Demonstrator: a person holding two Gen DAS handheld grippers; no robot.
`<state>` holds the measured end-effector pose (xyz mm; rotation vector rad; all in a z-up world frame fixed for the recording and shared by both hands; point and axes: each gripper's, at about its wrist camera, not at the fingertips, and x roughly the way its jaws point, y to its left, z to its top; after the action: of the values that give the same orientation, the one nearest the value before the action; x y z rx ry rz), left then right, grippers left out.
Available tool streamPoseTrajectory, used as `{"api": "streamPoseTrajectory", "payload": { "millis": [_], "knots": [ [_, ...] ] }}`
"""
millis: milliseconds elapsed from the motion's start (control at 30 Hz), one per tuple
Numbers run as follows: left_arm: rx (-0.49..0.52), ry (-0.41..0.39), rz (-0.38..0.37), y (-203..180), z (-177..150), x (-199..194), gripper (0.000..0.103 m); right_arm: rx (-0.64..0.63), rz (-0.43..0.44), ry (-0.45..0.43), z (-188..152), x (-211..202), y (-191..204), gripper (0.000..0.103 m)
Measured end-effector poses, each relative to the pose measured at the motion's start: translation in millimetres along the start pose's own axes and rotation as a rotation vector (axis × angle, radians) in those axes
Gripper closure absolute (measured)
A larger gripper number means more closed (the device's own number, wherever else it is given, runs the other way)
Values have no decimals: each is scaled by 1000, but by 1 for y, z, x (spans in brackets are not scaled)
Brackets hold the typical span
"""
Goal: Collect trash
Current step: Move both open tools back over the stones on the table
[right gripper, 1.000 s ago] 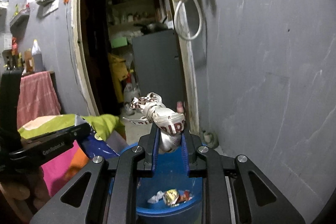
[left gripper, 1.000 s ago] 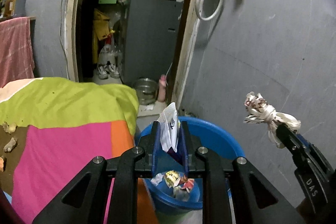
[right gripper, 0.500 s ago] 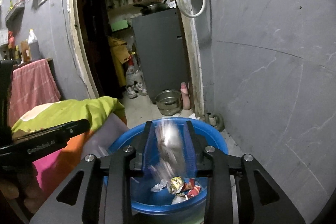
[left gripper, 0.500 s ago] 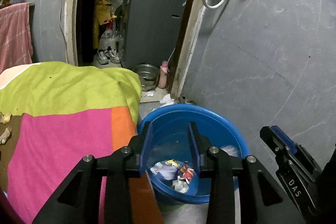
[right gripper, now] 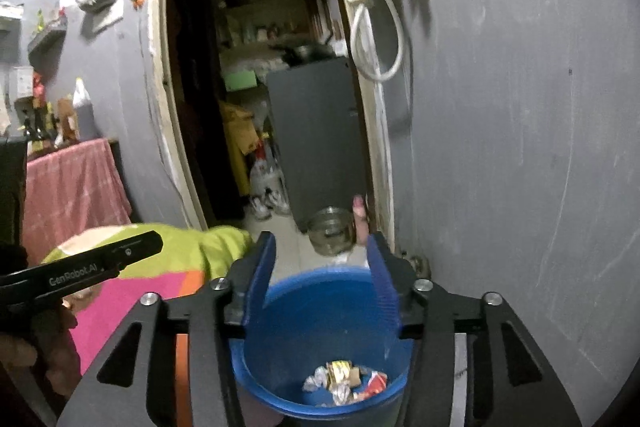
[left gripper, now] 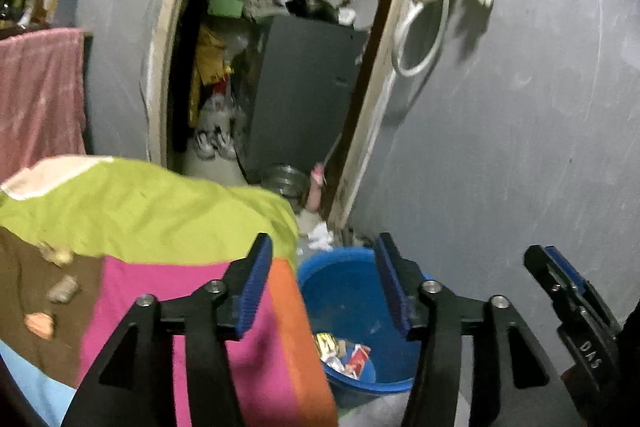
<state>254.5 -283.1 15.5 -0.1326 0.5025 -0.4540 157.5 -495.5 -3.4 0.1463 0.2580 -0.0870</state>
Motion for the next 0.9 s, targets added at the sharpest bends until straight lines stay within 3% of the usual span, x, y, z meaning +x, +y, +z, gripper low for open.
{"api": "streamPoseTrajectory", "payload": {
  "millis": [100,200,233,467,533,600,900],
  "knots": [
    [-4,-56,11,9,11,-24,43,-8,17,-51,14,-14,14,46],
    [-8,-124,23,20,22,-51,29,-14,35,-99,26,-27,29,27],
    [-9,-140,26,22,25,-58,25,-17,44,-118,30,-32,35,26],
    [15,-243,72,46,36,-114,21,-35,88,-198,47,-60,71,8],
    [14,-263,80,53,36,-128,11,-37,100,-219,50,-67,79,0],
    [5,-291,84,61,34,-139,6,-41,118,-238,52,-73,88,0],
    [-20,-339,117,103,33,-184,3,-76,172,-269,51,-88,135,0]
  ]
}}
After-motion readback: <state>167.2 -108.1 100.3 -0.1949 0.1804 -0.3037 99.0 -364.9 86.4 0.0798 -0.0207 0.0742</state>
